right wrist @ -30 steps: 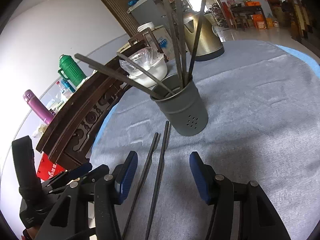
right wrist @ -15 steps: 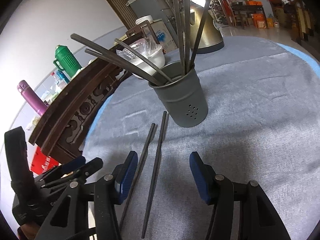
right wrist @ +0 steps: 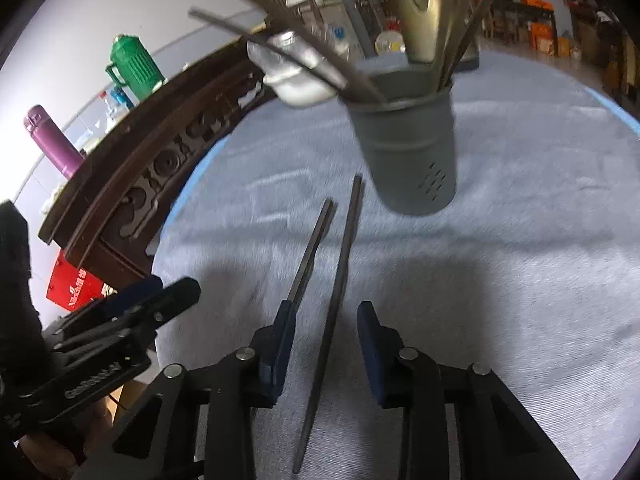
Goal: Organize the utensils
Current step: 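Close the right tool on one chopstick while the left tool grasps the other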
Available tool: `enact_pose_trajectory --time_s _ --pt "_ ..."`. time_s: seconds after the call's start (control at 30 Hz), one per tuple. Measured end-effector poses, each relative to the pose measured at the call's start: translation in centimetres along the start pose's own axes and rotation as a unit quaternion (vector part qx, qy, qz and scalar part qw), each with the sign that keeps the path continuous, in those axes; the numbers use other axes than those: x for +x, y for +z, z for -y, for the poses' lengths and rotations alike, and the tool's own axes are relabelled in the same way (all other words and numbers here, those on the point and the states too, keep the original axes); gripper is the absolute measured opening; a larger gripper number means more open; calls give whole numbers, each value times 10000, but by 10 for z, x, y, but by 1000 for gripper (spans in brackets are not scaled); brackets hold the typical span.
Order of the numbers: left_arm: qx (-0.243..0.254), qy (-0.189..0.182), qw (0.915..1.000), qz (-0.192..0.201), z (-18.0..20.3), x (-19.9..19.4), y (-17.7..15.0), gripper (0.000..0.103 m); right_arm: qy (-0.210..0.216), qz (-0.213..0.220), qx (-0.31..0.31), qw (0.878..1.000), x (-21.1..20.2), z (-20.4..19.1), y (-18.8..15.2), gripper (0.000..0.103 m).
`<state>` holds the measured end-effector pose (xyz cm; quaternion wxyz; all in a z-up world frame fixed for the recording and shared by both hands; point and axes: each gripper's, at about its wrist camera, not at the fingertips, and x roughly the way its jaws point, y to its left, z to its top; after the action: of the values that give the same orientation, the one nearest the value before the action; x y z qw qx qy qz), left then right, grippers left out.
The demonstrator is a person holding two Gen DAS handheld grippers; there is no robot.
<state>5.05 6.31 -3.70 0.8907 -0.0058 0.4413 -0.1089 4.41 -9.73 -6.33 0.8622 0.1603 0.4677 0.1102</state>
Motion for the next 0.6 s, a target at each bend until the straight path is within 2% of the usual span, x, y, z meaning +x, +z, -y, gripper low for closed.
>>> enact_pose_trajectory --time_s 0.03,0.2,0.27,0.43,0.6 --pt "-8 -10 10000 -10 -1 0 0 62 -27 -67 -15 10000 4 -1 -1 26" --pt "-136 -43 9999 -68 -8 3 0 62 -127 -385 -67 9992 21 -4 -9 19" --pt "-155 -53 9998 -84 -10 4 0 62 -164 -486 -84 9986 25 -3 -12 11" --pt "-39 -144 9998 -112 -4 5 0 57 -292 -470 -93 9984 21 6 -11 7" --pt "81 -213 9996 -170 7 9 -1 55 -283 -481 214 9982 9 31 -13 7"
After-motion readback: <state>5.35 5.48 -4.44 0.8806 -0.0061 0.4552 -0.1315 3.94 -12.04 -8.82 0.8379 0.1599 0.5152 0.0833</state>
